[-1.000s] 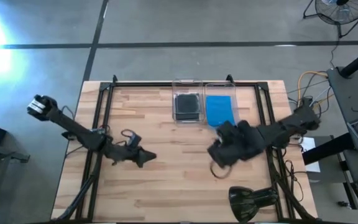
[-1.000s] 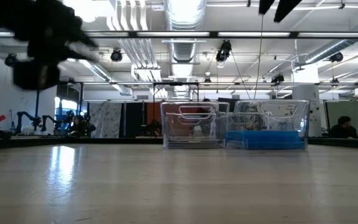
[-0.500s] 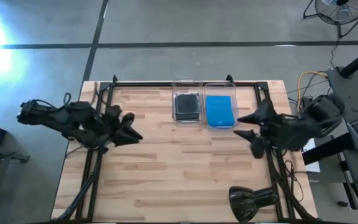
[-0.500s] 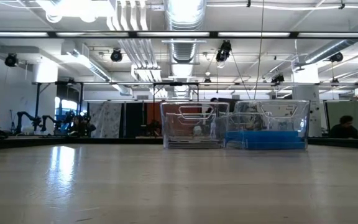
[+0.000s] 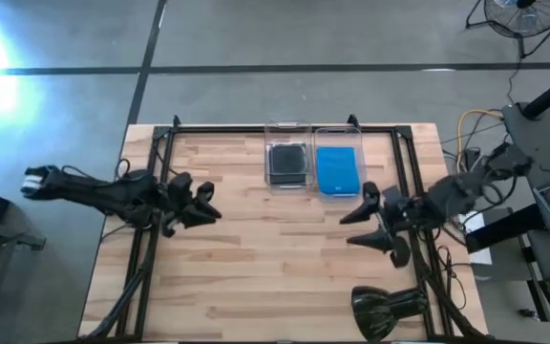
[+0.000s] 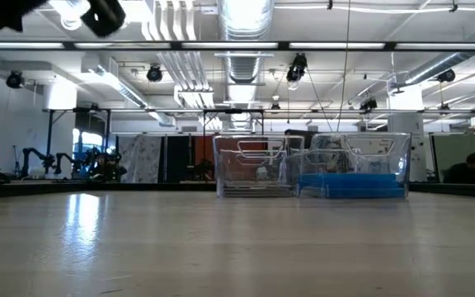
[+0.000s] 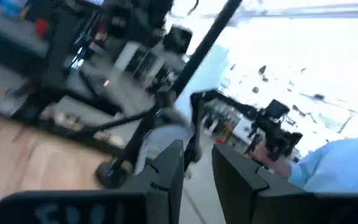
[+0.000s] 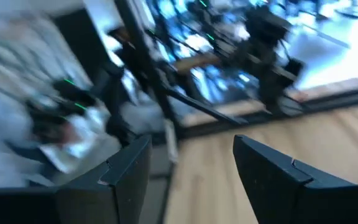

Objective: Pick & place jewel cases by type
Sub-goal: Return to Home Position

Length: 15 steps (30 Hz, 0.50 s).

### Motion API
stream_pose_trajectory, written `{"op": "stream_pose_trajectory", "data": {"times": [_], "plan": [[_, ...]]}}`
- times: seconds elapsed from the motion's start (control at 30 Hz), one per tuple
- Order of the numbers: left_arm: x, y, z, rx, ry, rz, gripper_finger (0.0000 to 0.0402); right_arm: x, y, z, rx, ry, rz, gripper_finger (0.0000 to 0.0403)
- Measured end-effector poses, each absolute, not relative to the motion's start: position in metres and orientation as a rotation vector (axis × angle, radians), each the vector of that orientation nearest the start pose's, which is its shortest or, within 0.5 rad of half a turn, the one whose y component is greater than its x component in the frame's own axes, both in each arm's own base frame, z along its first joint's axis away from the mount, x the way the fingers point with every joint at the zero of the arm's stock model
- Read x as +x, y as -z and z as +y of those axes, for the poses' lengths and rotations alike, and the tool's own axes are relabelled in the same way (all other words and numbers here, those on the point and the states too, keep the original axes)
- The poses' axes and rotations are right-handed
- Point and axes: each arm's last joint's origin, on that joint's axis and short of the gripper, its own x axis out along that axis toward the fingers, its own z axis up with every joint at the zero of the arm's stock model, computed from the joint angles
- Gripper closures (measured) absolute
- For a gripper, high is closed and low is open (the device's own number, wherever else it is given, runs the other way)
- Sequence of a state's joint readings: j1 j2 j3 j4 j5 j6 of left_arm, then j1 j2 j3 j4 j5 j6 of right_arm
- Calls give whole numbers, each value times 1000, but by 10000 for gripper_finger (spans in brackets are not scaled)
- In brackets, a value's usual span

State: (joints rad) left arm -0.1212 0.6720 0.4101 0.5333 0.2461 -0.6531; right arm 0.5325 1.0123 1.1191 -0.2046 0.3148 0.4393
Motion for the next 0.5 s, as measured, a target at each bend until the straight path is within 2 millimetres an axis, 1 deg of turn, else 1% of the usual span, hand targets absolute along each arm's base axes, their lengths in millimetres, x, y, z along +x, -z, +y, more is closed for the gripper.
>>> {"op": "stream_pose_trajectory", "data": {"times": [0.1,0.23,0.3,0.37,0.5], "plan": [[149,-275,-8,-638,409,-76,335,179,-383,77,441,-231,71,181],[132,-275,14,-608,404,-86,335,153,-366,48,429,-161,-21,181],[125,-273,20,-601,372,-113,335,144,-354,41,400,-136,-58,181],[120,-267,22,-606,336,-121,335,138,-339,37,398,-83,-81,181],[117,-243,22,-615,288,-97,335,138,-302,35,364,-22,-85,181]]}}
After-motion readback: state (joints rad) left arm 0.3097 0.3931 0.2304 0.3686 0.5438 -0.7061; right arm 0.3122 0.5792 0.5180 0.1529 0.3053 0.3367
